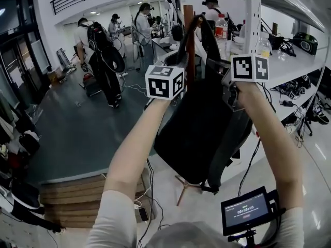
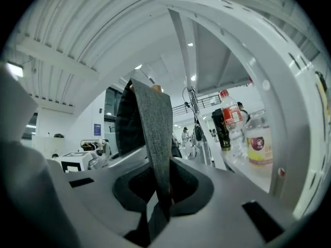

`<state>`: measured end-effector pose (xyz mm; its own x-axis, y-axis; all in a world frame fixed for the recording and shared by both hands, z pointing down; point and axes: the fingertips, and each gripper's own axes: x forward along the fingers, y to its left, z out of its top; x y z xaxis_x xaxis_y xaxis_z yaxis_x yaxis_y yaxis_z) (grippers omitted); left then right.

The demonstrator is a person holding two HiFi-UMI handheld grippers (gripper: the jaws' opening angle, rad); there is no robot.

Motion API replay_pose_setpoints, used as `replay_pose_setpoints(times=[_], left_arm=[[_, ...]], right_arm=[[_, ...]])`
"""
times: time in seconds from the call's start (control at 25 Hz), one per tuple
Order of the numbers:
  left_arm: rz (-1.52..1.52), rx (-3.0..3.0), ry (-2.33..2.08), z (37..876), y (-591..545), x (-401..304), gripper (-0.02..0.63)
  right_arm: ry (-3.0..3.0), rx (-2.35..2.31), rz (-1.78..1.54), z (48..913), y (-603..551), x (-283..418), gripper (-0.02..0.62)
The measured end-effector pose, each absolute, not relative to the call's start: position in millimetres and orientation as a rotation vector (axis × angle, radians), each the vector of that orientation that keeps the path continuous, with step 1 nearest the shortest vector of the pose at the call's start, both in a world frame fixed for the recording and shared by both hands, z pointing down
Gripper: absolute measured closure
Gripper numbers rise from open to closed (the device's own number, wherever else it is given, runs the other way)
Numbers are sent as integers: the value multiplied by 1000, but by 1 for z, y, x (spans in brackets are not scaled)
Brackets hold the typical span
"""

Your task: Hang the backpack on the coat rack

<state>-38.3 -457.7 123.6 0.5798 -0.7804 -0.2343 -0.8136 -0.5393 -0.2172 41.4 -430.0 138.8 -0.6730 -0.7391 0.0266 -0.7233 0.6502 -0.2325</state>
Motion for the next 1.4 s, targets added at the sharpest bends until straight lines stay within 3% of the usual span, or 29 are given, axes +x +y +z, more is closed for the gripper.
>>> replay_pose_setpoints(times=[0.28, 0.6, 0.96, 1.4], left_arm=[[266, -2417, 1219, 130, -402, -22, 549], [517, -2406, 1018, 133, -320, -13, 448], [484, -2412, 1094, 189, -306, -22, 448], [475, -2528, 1135, 255, -282, -45, 449]], right_arm=[[2574, -1424, 233, 134, -393, 53, 555], [2246, -1540, 888, 132, -340, 65, 512], [2023, -1437, 671, 136, -322, 102, 486], [2172, -1306, 440, 205, -308, 80, 486]])
